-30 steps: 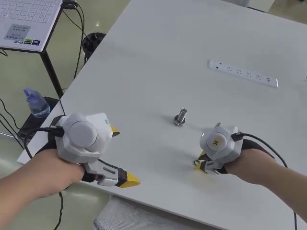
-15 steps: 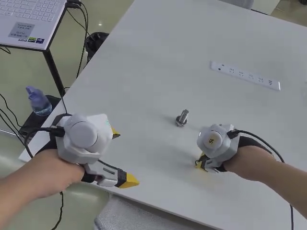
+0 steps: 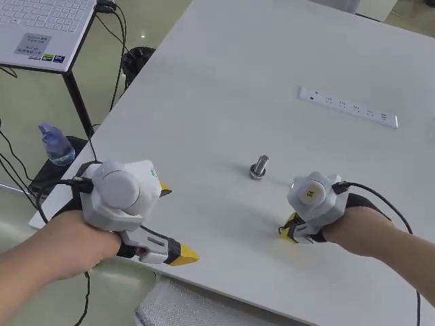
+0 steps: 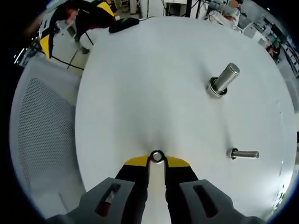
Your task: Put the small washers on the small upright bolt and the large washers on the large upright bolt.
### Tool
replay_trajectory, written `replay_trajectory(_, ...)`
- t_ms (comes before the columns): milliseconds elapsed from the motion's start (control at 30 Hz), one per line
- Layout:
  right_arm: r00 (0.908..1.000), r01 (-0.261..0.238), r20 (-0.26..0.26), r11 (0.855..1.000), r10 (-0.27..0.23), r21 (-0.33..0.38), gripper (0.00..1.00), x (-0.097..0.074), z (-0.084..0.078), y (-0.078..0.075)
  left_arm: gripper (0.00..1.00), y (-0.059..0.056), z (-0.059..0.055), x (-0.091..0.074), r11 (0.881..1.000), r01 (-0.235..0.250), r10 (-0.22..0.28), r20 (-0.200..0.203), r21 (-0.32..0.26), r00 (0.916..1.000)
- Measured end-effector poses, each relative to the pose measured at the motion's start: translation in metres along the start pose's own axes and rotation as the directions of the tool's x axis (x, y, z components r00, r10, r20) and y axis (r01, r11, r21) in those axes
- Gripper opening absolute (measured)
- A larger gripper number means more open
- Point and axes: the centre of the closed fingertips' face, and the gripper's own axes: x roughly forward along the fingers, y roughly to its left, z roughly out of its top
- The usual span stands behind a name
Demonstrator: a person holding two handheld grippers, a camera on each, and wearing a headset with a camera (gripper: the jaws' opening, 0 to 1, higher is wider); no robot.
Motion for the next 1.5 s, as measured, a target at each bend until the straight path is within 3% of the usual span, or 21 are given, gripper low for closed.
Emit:
replay_trajectory(400, 0.9995, 0.021, 0.021, 0.996, -0.023, 0.086, 0.13, -0.017, -0.01, -0.018, 0.79, -0.003, 0.002, 0.001, 1.0, -0.001, 0.001, -0.008, 0.005, 1.0)
replay_trajectory(700, 0.9988, 0.047, 0.01, 0.994, -0.048, 0.099, 0.13, -0.025, -0.026, -0.029, 0.78, -0.006, 0.005, 0.002, 1.0, -0.003, 0.004, -0.014, 0.01, 0.9999)
replay_trajectory(933, 0.9976, 0.064, 0.016, 0.989, -0.067, 0.133, 0.13, -0.033, -0.035, -0.043, 0.77, -0.01, 0.01, 0.002, 1.0, -0.008, 0.008, 0.005, -0.005, 1.0)
replay_trajectory(1200, 0.995, 0.088, 0.033, 0.981, -0.095, 0.171, 0.13, -0.044, -0.038, -0.063, 0.78, -0.009, 0.01, 0.004, 1.0, -0.021, 0.021, 0.012, -0.018, 0.9997)
replay_trajectory(1500, 0.9923, 0.11, 0.039, 0.982, -0.117, 0.155, 0.13, -0.056, -0.03, -0.078, 0.83, -0.007, 0.012, 0.009, 0.999, -0.037, 0.037, 0.012, -0.025, 0.9992)
